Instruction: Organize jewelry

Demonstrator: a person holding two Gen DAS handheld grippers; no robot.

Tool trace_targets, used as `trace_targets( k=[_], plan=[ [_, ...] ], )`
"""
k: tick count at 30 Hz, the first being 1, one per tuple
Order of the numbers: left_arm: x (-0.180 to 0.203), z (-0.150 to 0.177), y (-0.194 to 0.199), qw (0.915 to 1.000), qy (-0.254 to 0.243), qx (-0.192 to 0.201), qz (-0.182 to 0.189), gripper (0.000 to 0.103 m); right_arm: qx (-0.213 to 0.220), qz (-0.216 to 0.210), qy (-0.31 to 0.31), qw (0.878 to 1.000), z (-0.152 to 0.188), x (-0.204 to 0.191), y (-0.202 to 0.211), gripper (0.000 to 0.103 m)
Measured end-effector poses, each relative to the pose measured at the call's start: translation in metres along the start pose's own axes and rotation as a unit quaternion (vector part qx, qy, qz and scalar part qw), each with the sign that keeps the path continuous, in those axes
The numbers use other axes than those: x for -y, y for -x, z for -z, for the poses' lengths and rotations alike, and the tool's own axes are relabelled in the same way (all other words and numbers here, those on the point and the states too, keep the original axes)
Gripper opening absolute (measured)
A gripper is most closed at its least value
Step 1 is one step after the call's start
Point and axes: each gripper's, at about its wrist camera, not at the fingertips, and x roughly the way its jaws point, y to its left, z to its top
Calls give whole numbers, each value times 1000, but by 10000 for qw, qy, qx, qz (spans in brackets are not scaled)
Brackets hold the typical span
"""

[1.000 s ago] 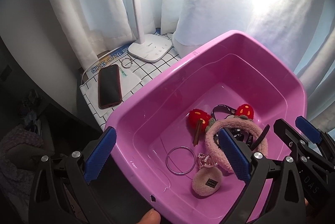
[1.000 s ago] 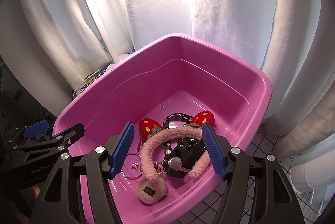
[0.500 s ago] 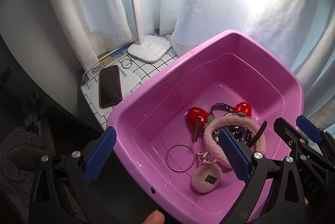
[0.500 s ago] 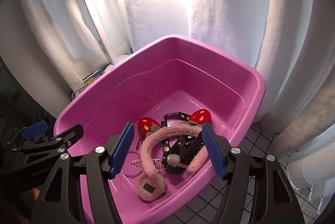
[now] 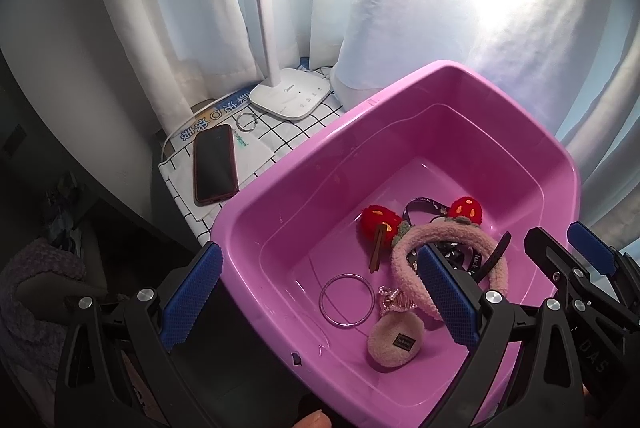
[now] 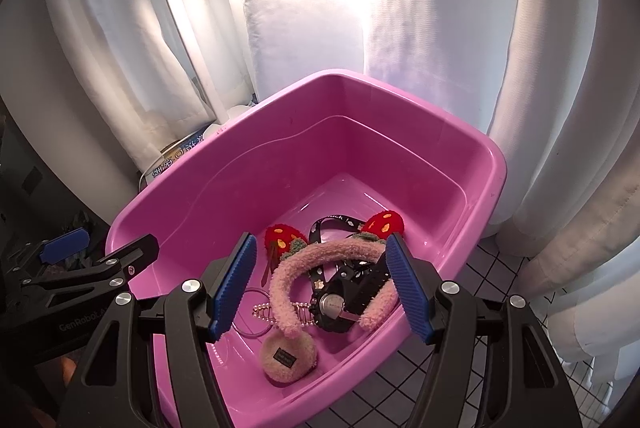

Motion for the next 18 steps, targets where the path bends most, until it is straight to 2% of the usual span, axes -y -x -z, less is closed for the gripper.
trace_targets(
  k=[18],
  plan=[
    [1,0,2,10000,28,7,15,96,21,-1,52,10000,1,-1,2,64]
  ],
)
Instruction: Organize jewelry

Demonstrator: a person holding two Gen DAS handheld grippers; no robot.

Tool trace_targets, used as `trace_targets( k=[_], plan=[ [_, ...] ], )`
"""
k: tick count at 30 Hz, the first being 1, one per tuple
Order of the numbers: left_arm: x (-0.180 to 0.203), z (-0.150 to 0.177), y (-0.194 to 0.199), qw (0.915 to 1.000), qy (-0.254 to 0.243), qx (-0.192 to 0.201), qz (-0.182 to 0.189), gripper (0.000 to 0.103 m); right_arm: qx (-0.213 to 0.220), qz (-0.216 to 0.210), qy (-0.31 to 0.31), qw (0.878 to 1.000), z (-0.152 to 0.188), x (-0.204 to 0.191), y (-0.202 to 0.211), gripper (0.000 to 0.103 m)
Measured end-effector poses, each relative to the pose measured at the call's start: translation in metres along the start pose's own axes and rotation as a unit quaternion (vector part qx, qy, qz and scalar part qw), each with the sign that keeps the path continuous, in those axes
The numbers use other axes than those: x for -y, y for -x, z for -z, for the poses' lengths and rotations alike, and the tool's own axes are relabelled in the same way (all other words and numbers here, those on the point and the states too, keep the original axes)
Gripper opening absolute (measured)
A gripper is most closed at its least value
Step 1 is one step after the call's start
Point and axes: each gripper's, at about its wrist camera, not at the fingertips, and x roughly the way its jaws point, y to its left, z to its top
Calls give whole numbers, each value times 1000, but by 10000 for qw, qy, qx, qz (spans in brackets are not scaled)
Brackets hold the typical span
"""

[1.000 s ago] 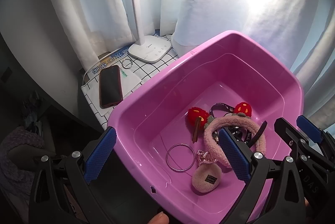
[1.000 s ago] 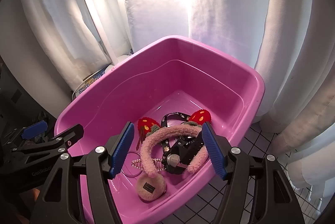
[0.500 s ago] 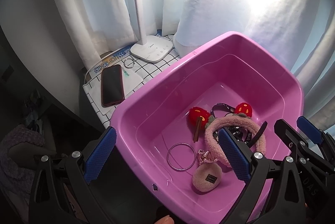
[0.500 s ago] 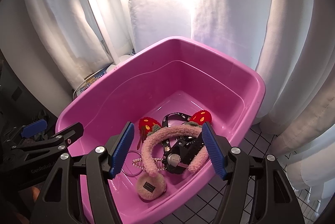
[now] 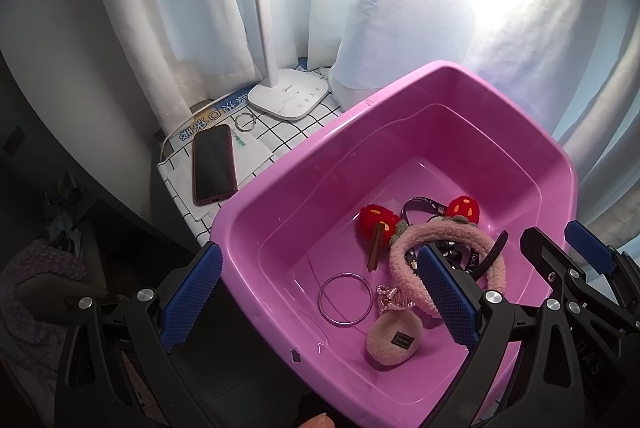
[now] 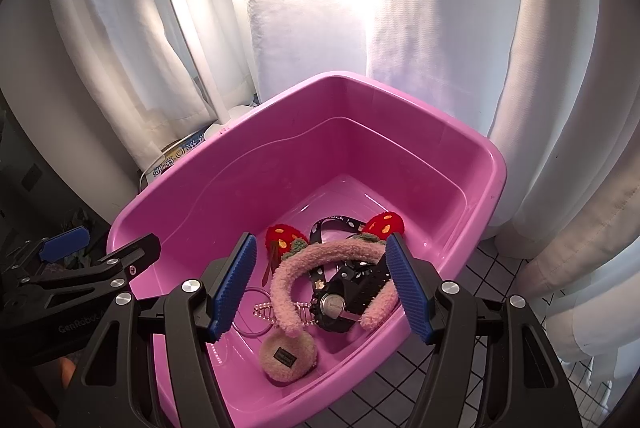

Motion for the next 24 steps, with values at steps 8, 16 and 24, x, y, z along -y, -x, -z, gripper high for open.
trace_targets(
  k=[8,16,24],
  plan=[
    [-1,0,1,10000,6,14,-7,96,0,12,7,10000,0,-1,0,64],
    [-2,-1,3,10000,21,23,5,96,1,19,13,10000,0,-2,0,64],
    [-3,-1,4,10000,29,13,9,96,6,26,16,10000,-1,-2,0,64]
  ],
)
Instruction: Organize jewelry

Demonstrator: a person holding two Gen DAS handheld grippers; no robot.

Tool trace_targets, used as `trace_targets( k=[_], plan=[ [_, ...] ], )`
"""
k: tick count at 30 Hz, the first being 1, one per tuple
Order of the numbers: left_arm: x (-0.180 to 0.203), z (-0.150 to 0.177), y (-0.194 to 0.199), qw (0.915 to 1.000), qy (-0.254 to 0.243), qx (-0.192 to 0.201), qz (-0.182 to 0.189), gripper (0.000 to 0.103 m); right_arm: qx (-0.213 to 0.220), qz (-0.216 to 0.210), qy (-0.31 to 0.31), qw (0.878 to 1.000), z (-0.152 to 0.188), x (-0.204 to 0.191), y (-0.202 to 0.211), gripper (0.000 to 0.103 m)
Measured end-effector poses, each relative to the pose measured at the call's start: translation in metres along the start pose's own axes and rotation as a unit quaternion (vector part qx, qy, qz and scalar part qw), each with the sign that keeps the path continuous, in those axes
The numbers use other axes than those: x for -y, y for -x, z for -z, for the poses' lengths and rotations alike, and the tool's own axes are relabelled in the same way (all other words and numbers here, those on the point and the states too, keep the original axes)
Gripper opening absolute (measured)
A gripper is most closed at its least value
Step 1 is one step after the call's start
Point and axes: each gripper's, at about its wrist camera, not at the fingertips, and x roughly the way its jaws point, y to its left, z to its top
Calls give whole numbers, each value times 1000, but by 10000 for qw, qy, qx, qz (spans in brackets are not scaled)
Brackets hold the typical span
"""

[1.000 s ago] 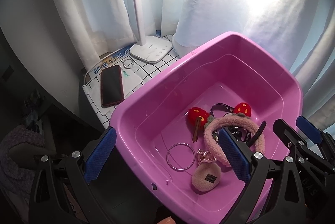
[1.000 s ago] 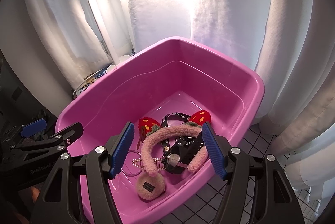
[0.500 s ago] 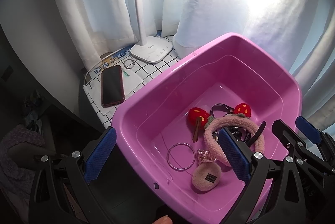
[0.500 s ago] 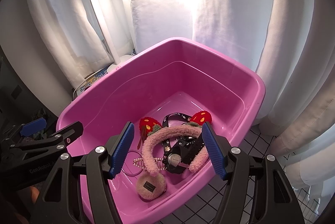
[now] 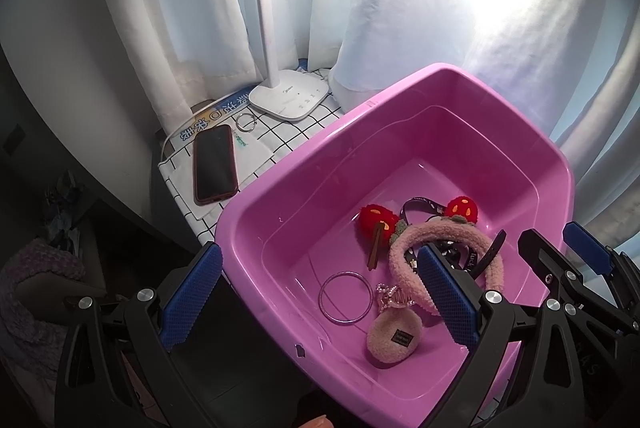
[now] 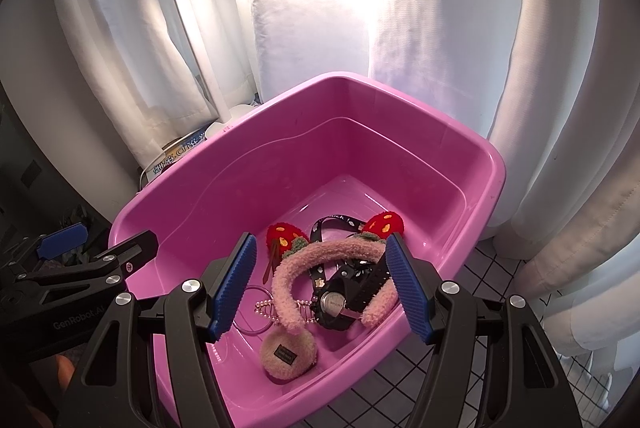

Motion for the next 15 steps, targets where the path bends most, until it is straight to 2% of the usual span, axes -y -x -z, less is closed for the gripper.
trace_targets(
  k=[15],
  plan=[
    [-1,3,3,10000,-2,6,-2,96,1,-22,39,10000,2,1,4,64]
  ],
)
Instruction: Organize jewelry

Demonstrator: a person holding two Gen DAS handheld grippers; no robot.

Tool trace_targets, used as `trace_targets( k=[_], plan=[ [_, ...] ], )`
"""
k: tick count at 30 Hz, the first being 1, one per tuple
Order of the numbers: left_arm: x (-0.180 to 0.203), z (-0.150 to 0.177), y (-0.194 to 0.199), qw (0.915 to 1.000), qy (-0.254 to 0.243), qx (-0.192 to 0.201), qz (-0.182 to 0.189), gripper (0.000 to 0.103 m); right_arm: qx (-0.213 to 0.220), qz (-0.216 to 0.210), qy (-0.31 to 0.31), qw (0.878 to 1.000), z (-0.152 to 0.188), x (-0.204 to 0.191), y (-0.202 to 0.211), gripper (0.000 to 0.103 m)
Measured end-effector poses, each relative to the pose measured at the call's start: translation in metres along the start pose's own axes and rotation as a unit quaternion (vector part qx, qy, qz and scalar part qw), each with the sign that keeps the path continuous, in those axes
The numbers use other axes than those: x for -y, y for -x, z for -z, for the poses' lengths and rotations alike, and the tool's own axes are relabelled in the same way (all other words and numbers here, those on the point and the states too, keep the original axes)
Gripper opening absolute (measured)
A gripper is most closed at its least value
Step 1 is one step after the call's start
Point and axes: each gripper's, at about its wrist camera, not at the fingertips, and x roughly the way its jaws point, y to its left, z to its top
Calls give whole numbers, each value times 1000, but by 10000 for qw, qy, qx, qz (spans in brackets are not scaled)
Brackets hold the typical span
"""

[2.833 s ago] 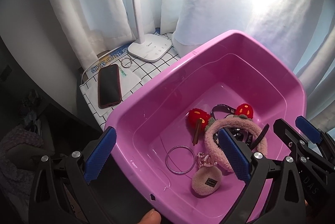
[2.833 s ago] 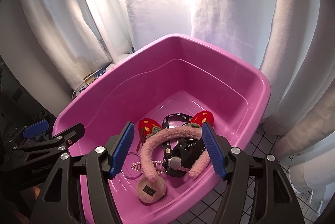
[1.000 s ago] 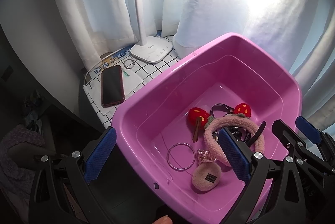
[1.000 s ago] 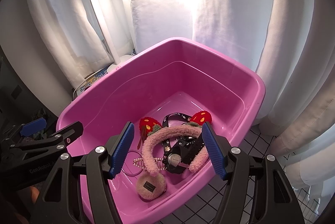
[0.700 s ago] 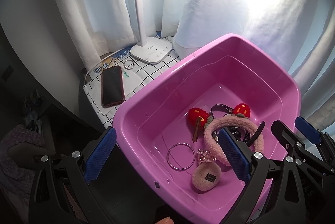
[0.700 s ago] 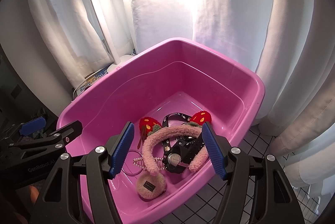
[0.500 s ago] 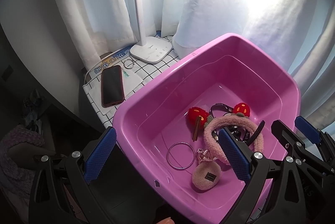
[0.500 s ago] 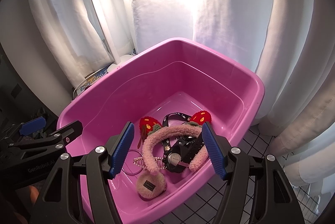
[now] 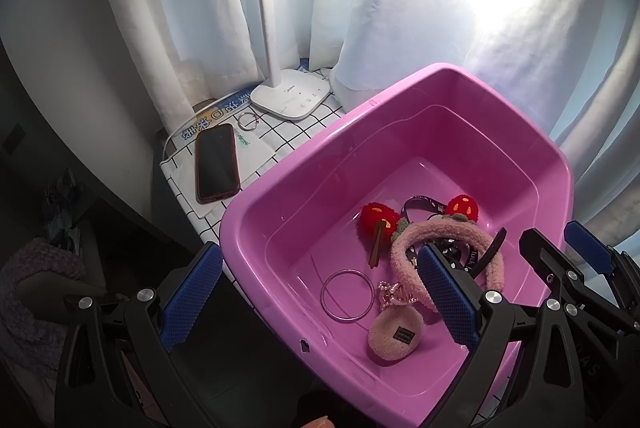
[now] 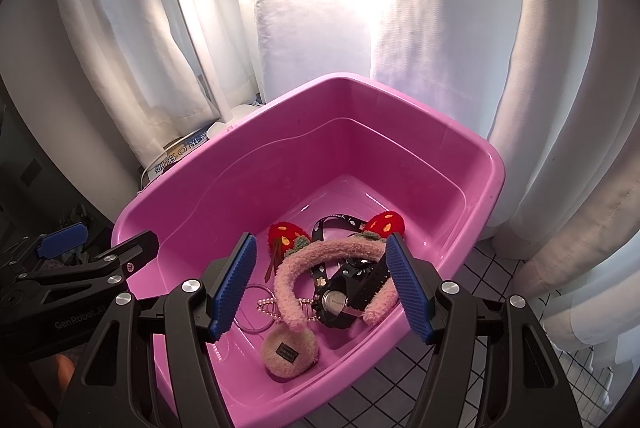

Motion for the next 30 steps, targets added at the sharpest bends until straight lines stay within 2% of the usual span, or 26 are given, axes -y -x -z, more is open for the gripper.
trace_targets(
  k=[30],
  plan=[
    [-2,3,0,10000,17,-33,-40,96,-10,12,19,10000,2,0,2,64]
  ],
)
